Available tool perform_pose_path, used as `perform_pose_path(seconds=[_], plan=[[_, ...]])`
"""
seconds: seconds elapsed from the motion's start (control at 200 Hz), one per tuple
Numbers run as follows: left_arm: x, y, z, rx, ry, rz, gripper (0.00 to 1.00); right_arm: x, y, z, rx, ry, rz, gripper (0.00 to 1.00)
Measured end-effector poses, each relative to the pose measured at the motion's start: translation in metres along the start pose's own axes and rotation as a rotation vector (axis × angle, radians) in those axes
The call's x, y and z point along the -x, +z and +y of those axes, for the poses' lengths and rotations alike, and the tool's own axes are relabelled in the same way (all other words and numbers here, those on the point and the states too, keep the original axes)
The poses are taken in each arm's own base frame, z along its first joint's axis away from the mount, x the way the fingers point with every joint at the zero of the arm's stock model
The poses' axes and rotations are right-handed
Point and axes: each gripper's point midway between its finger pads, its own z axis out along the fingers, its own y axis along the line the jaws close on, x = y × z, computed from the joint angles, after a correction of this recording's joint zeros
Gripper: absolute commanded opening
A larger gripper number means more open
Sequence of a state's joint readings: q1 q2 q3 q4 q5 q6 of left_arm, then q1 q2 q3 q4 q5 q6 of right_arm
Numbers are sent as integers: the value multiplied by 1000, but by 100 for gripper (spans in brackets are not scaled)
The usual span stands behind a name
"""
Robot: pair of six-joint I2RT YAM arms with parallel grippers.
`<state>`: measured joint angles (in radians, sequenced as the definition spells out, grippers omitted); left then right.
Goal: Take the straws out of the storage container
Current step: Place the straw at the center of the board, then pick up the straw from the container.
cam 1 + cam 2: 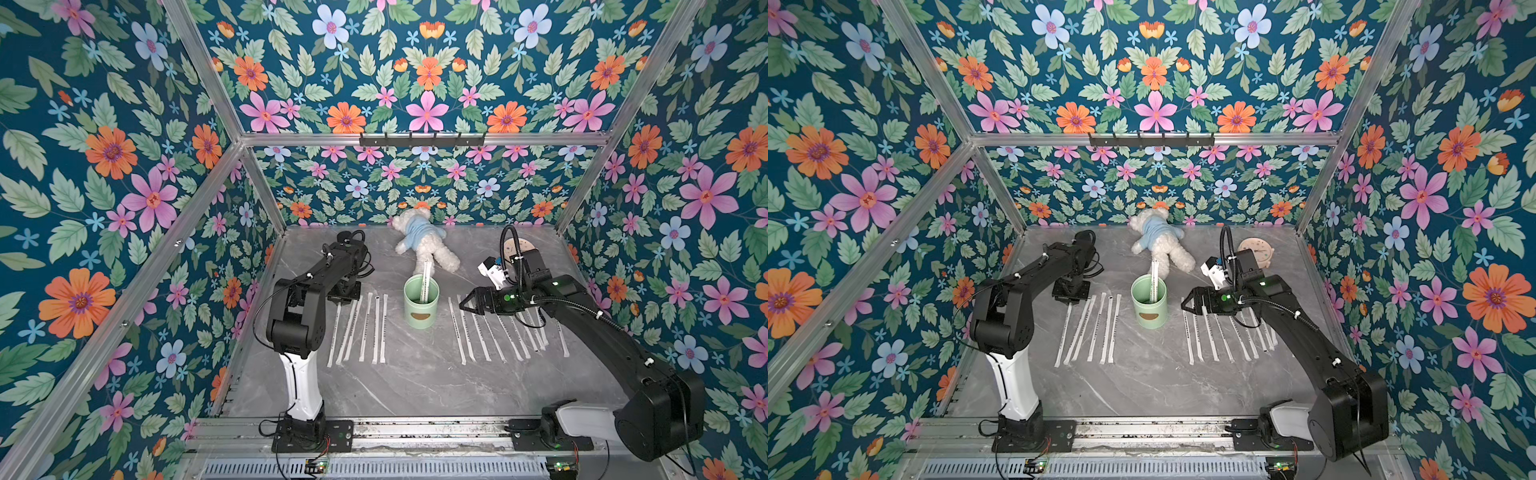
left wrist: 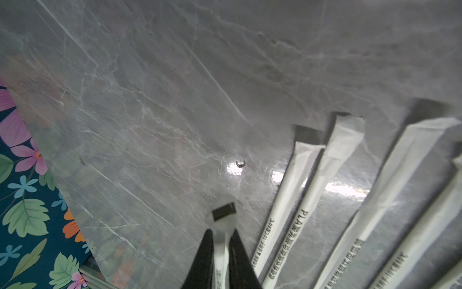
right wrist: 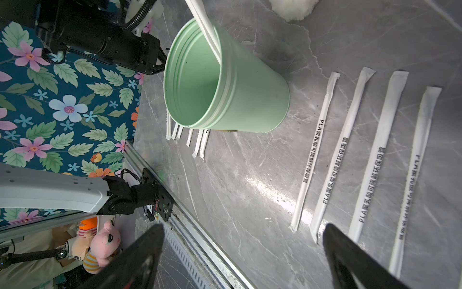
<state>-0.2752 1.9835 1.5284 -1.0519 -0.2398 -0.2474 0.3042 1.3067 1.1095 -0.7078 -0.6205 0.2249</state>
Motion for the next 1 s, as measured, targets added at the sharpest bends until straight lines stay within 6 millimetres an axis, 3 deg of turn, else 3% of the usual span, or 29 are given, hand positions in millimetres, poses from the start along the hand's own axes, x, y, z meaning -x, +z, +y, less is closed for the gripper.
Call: perform_pose_path(seconds=[0.415,0.535,0.655,0.785,0.88,1.0], plan=[[4,-5,7,8,-11,-23,24,0,3,2,2,-3,10,99],[16,-35,9,-45,-60,-120,24,-1,1,4,5,-11,3,99],[30,-83,2,-165,-109,-273,27,-2,-7,11,14,-32,-20,99],[39,-138,-30,-342,-108,-444,32,-1,-12,14,14,-44,-37,99],[38,-172,-72,-483,-48,-540,36,-2,-16,14,2,-49,-47,99],[34,-201,-124,-627,46,-610,37,-2,-21,14,-18,-55,-65,99]])
